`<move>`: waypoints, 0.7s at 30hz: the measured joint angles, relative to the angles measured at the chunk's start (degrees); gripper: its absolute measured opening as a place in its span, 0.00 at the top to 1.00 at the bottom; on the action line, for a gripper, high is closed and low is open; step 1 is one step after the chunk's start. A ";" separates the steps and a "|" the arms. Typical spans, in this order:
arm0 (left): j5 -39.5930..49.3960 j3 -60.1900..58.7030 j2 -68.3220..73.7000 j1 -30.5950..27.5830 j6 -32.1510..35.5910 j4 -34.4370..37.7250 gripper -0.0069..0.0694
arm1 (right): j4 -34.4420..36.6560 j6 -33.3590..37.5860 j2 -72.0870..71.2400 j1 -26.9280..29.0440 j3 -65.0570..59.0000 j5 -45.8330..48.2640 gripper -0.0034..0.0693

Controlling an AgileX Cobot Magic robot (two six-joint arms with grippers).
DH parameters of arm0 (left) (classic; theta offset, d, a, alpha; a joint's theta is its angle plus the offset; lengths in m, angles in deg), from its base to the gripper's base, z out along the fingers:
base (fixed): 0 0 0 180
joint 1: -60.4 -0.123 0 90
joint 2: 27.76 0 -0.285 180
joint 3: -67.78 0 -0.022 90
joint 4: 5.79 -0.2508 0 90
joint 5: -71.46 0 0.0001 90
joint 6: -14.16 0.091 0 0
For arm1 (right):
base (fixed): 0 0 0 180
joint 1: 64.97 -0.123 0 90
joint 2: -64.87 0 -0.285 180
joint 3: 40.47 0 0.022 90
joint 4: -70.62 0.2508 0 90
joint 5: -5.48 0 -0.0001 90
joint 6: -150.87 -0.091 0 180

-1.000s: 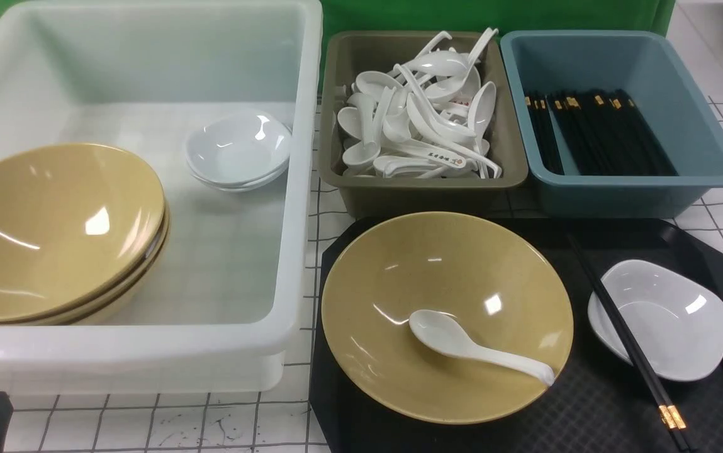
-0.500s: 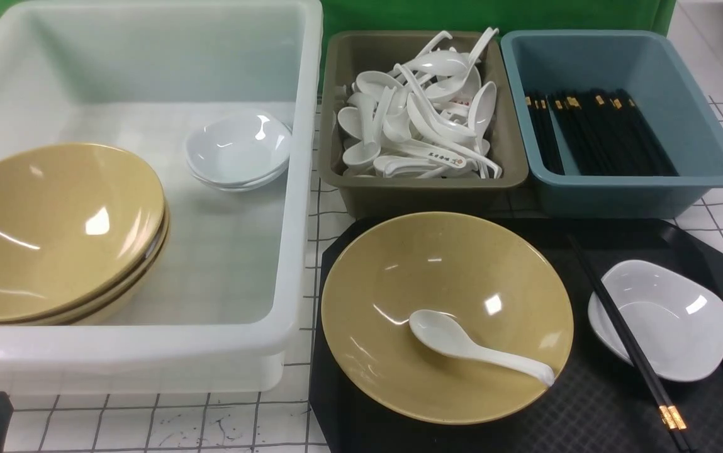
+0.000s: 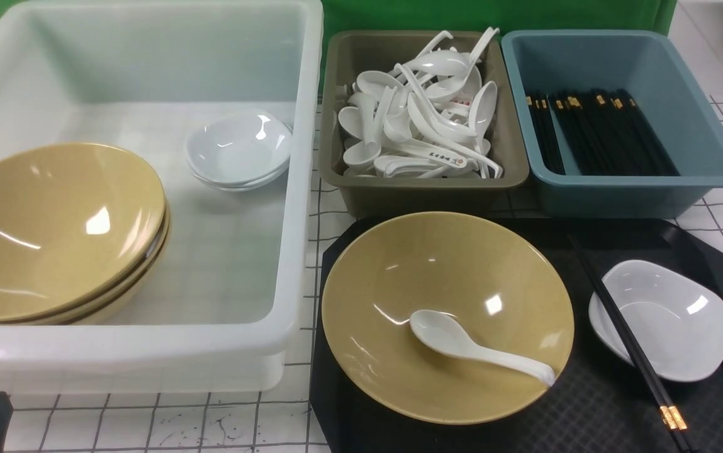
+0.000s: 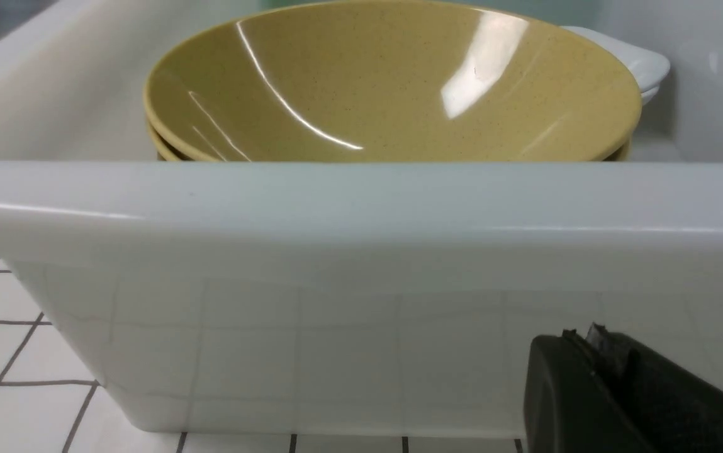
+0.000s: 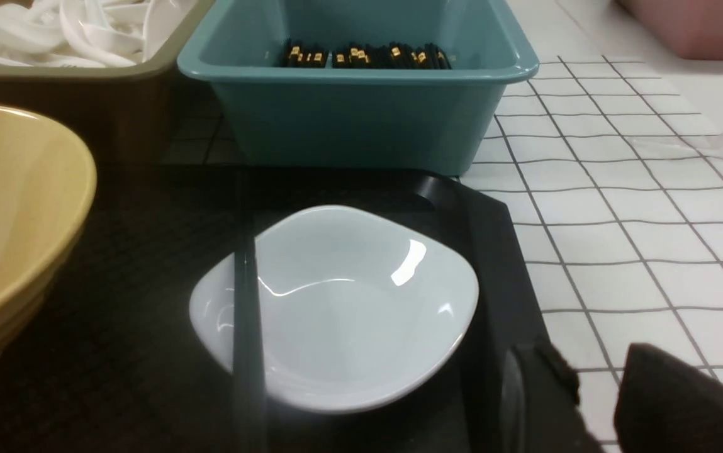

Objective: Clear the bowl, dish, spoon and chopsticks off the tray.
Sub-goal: Use the right arm to grab the chopsticks

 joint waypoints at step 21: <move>0.00 0.00 0.00 0.00 0.00 0.00 0.93 | 0.00 -1.05 0.00 0.00 0.00 0.00 0.63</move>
